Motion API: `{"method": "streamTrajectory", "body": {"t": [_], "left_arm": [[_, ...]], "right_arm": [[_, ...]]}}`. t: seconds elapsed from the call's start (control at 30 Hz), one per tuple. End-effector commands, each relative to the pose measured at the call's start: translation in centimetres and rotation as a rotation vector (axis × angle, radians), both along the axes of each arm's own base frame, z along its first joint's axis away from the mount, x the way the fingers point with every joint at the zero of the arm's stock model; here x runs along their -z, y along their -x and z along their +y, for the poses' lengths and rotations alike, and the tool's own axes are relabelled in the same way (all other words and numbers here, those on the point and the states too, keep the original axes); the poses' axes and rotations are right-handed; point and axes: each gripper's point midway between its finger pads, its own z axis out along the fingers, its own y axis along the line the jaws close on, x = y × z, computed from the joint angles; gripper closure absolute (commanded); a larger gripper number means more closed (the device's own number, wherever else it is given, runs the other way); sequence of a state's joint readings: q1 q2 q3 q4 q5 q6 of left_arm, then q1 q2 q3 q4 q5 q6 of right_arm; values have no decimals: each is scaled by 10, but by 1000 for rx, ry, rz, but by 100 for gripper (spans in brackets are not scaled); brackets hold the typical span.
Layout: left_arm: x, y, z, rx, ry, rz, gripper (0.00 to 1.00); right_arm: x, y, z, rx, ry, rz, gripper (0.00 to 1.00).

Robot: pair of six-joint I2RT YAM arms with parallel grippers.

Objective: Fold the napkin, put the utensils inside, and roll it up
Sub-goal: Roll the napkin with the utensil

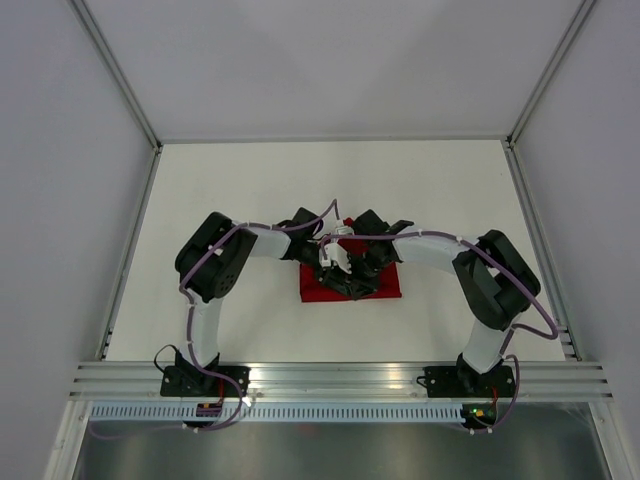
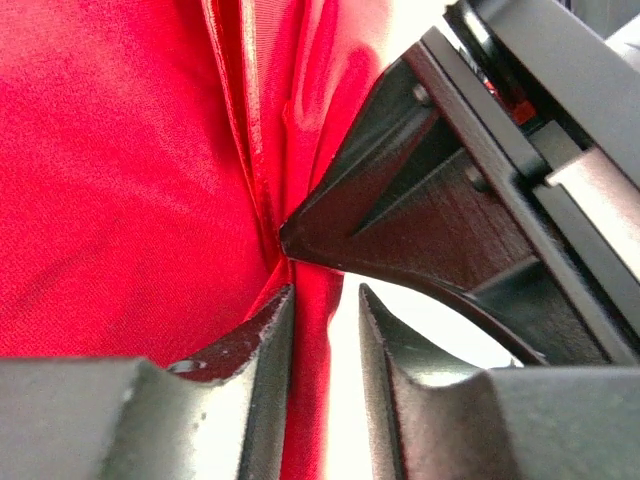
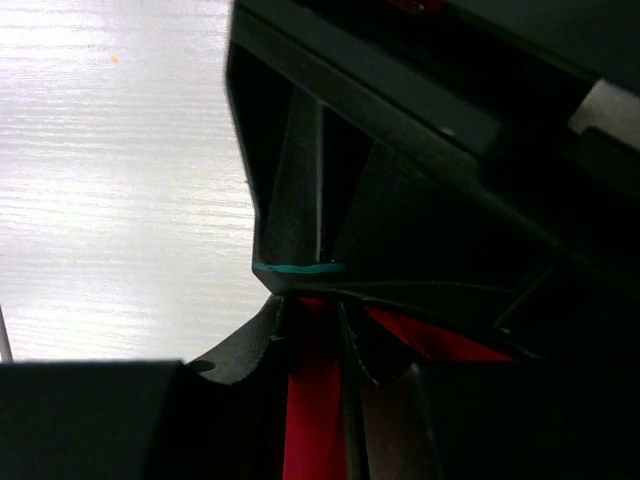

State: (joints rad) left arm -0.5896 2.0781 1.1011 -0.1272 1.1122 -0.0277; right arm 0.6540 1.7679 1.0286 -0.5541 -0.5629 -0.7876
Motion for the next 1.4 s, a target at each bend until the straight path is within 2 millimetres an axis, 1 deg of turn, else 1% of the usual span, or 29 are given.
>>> {"method": "streamTrajectory", "body": {"t": [0.0,0.1,0.13,0.17,0.23,0.3,0.33,0.47,0.5,0.57,0.7,0.73,0.77,0.8,0.83,0.87,0.9,0.93,1.0,1.07,1.1,1.13,1.17,1.2,1.23,1.27,1.3,1.33,1.37], "left_arm": [[0,-21,2,-102,-39,-54,60],[-5,-30,5,-147,-26,-70,56],[-4,-29,9,-158,-27,-63,51],[-12,-37,8,-181,-3,-87,50],[-13,-40,13,-213,-6,-93,50],[-13,-54,20,-279,-31,-121,51],[-11,-56,25,-300,-44,-121,51],[-13,-82,49,-458,-72,-161,52],[-21,-91,54,-499,-68,-193,51],[-20,-105,74,-601,-104,-217,51],[-43,-136,116,-855,-114,-315,51],[-61,-141,128,-937,-65,-373,51],[-69,-146,139,-1001,-52,-412,51],[-70,-140,148,-1046,-55,-436,50],[-98,-148,154,-1101,4,-541,50],[-107,-147,158,-1124,16,-576,49],[-109,-142,163,-1143,17,-597,49],[-134,-141,167,-1163,62,-686,49],[-145,-135,171,-1168,55,-778,48],[-167,-126,167,-1153,74,-867,48],[-175,-124,164,-1139,74,-902,48],[-180,-117,152,-1081,63,-972,47],[-172,-111,147,-1038,10,-981,46],[-182,-107,138,-1002,13,-1026,46],[-179,-105,134,-949,-46,-1096,45],[-175,-90,110,-855,-53,-1135,45],[-166,-89,107,-804,-133,-1200,45],[-161,-75,89,-731,-131,-1221,44],[-156,-71,84,-695,-149,-1242,43]], "right_arm": [[6,1,-7,-22,20,75,99],[11,-2,-8,-18,27,105,100],[14,-2,-11,-13,32,120,99],[16,-2,-12,-16,36,127,99],[17,-3,-13,-16,41,145,99],[17,-3,-14,-20,46,165,100],[19,-2,-14,-25,48,174,99],[20,-4,-14,-24,52,217,99],[21,-6,-15,-18,51,223,100],[23,-6,-17,-23,68,250,99],[32,-8,-21,-17,86,314,100],[33,-9,-20,-15,90,324,100],[31,-13,-18,-16,88,333,100],[37,-13,-20,-10,102,366,100],[37,-14,-19,-9,104,382,100],[34,-17,-18,-8,109,395,100],[39,-16,-18,-5,120,415,100],[40,-17,-18,-6,128,424,99],[42,-20,-17,-2,145,450,100],[41,-25,-15,4,157,462,100],[47,-24,-16,4,171,486,99],[47,-24,-16,3,178,498,100],[45,-27,-14,5,180,502,100],[49,-27,-15,8,188,512,100],[49,-29,-14,19,195,514,100],[49,-31,-13,22,195,509,100],[52,-32,-13,25,200,512,100],[52,-32,-13,34,205,517,100],[51,-35,-12,36,207,514,99]]}}
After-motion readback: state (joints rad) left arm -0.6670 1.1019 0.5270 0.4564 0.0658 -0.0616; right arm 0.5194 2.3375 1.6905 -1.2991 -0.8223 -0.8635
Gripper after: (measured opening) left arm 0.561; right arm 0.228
